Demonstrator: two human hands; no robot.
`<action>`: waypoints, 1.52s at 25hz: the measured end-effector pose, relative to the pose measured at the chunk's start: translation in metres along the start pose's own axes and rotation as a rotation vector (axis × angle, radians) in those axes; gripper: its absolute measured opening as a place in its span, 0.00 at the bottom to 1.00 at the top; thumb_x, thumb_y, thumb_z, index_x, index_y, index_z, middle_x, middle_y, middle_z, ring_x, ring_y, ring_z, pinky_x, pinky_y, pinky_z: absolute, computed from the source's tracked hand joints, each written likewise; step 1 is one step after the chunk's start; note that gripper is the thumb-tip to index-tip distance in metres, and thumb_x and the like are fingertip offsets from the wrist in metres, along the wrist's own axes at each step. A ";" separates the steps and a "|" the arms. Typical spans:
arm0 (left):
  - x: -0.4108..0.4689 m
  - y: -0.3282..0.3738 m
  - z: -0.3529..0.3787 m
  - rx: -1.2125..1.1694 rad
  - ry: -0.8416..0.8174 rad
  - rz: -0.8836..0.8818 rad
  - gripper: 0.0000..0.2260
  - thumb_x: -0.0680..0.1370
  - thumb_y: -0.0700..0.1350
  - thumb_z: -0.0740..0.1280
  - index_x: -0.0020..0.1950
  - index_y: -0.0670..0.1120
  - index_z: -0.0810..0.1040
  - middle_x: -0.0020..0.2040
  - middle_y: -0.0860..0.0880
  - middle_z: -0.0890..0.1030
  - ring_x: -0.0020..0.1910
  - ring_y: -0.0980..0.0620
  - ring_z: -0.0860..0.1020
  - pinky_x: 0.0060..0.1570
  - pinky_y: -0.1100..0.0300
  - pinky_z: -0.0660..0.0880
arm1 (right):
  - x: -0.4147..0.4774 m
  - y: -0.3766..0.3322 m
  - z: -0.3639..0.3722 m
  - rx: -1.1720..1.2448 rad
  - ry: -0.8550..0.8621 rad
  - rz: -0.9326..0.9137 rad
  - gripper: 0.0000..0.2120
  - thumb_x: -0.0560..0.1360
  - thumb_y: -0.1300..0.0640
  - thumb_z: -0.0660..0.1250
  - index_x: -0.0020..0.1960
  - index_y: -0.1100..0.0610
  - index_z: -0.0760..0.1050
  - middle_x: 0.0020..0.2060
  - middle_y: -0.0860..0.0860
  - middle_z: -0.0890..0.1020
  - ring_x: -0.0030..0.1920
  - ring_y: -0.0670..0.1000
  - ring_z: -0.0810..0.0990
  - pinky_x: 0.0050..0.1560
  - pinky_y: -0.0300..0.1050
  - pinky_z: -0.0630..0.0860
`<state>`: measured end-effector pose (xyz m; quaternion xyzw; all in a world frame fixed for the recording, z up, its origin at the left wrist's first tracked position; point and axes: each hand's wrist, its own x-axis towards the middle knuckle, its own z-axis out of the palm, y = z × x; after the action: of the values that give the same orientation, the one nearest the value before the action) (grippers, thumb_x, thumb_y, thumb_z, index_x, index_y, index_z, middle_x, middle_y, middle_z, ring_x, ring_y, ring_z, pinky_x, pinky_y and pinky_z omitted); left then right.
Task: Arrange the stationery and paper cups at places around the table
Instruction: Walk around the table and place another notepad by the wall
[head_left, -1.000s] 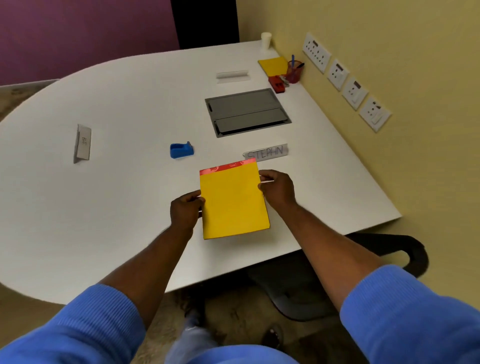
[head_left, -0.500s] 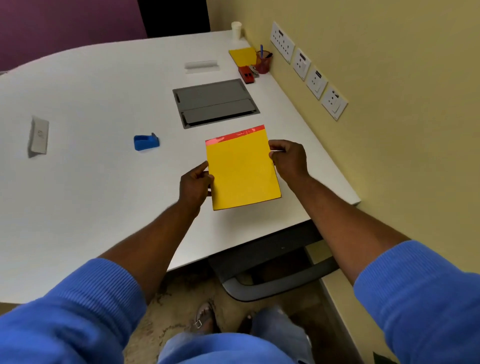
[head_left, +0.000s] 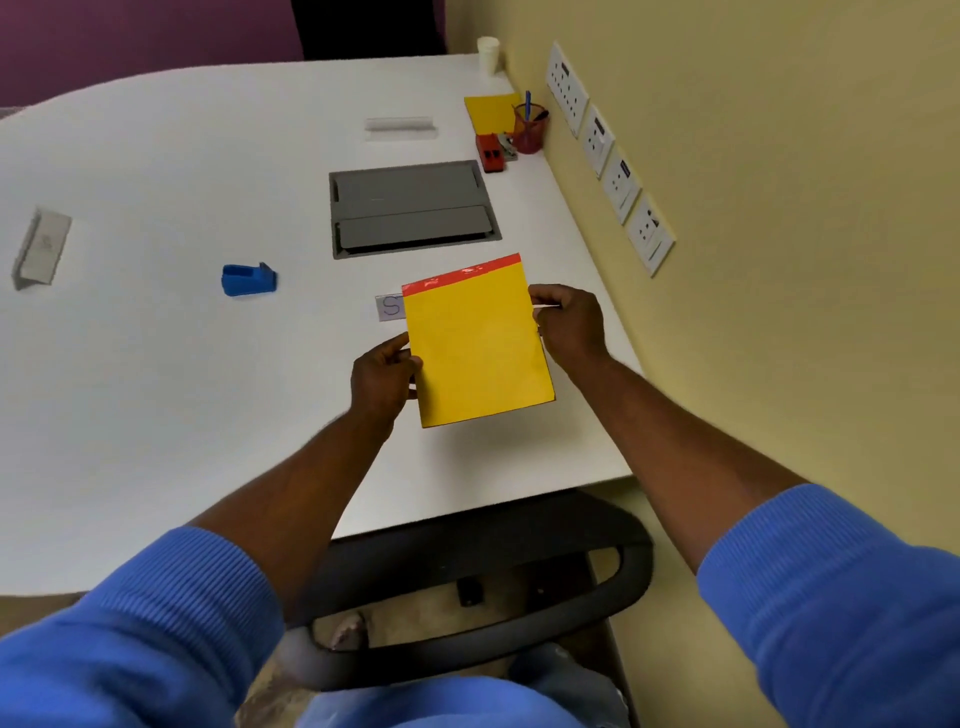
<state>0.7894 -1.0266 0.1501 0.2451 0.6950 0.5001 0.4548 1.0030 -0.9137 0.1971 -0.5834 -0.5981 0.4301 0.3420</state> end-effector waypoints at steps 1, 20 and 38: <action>-0.001 -0.002 0.015 -0.011 0.022 -0.011 0.22 0.81 0.32 0.66 0.74 0.44 0.75 0.56 0.45 0.83 0.45 0.48 0.82 0.40 0.54 0.80 | 0.010 0.006 -0.010 -0.010 -0.025 -0.011 0.17 0.77 0.71 0.65 0.62 0.61 0.82 0.56 0.55 0.85 0.54 0.54 0.83 0.57 0.49 0.81; 0.148 -0.001 0.183 0.323 -0.013 0.003 0.24 0.79 0.35 0.65 0.75 0.47 0.74 0.69 0.46 0.80 0.66 0.46 0.79 0.67 0.50 0.75 | 0.189 0.118 -0.045 -0.095 0.028 0.120 0.21 0.79 0.62 0.70 0.71 0.60 0.74 0.66 0.56 0.79 0.66 0.55 0.78 0.60 0.42 0.72; 0.383 -0.042 0.309 0.765 -0.095 0.305 0.42 0.82 0.55 0.66 0.83 0.41 0.42 0.84 0.43 0.50 0.83 0.44 0.49 0.80 0.48 0.42 | 0.433 0.195 0.032 -0.393 0.046 0.009 0.40 0.77 0.50 0.71 0.82 0.58 0.54 0.79 0.58 0.60 0.80 0.58 0.56 0.79 0.55 0.57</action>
<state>0.8869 -0.5920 -0.0634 0.5193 0.7647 0.2556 0.2831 1.0161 -0.4978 -0.0340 -0.6513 -0.6599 0.2933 0.2330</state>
